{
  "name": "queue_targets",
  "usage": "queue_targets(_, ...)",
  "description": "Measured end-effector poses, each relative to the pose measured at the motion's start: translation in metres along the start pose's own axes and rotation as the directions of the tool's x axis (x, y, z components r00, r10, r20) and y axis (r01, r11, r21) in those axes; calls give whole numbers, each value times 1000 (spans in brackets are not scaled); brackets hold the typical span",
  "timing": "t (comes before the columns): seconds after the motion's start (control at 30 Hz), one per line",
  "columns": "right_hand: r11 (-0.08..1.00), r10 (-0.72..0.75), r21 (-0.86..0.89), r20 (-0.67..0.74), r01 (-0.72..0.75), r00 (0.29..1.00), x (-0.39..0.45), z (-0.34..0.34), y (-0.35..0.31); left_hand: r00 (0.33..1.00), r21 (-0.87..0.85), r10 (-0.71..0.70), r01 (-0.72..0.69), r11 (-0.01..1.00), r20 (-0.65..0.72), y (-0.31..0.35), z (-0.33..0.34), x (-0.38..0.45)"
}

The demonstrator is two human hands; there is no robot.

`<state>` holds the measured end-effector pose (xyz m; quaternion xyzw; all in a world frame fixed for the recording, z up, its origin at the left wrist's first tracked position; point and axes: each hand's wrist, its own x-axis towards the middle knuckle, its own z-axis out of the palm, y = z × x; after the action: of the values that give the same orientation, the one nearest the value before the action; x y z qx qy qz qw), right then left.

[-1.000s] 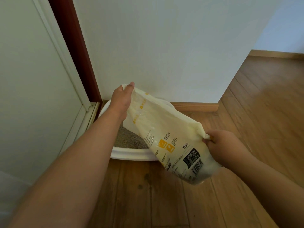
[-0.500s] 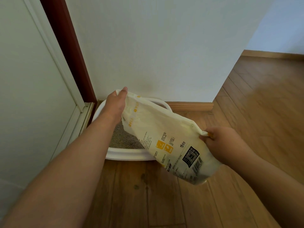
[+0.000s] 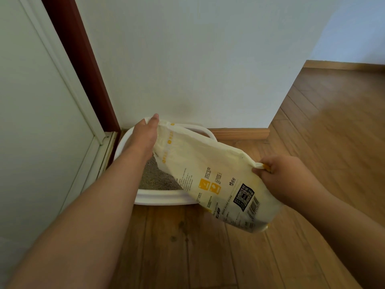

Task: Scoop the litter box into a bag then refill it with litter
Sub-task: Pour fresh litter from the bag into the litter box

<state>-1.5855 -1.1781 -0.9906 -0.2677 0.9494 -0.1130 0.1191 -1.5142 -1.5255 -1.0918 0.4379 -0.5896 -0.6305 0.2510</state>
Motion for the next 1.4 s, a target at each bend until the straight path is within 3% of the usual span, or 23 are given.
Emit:
queue_targets(0.23,1000,1,-22,-13,-2,1000,1,-5,1,998,24,-63,63,998,1,-15,-4,21)
queue_targets(1.4,999,-25,-44,-64,22,998,-8,-22,-6,997,56,-78,79,995,-22,-32,4,24)
